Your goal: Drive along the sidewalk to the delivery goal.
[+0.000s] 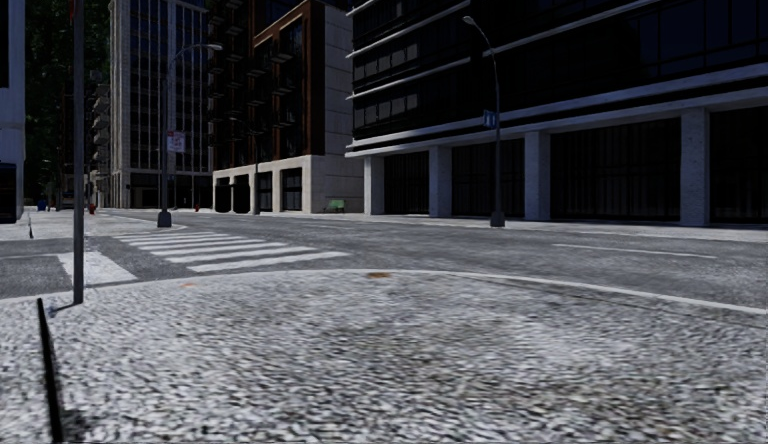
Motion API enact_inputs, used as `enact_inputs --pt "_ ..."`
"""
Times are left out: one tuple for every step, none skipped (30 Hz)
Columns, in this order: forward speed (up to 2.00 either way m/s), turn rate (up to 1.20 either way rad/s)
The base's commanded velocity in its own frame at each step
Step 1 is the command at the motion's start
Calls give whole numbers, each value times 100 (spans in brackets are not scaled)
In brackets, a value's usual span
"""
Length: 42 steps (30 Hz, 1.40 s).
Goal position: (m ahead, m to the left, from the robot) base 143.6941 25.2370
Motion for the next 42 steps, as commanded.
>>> enact_inputs --pt "200 14" --pt "200 15" --pt "200 15" --pt "200 16" --pt "200 17" --pt "200 18" --pt "200 18" --pt "200 18" --pt "200 18" --pt "200 18" --pt "200 18" --pt "200 18" --pt "200 18" --pt "200 20" --pt "200 20" --pt "200 23" --pt "200 27" --pt "200 29" --pt "200 29" --pt "200 31" --pt "200 33" --pt "200 34" --pt "200 34" --pt "200 35" --pt "200 35" --pt "200 36" --pt "200 36" --pt "200 36" --pt "200 36" --pt "200 36" --pt "200 36" --pt "200 36" --pt "200 36" --pt "200 36" --pt "200 36" --pt "200 36" --pt "200 36" --pt "200 36" --pt "200 36" --pt "200 39" --pt "200 48" --pt "200 57"
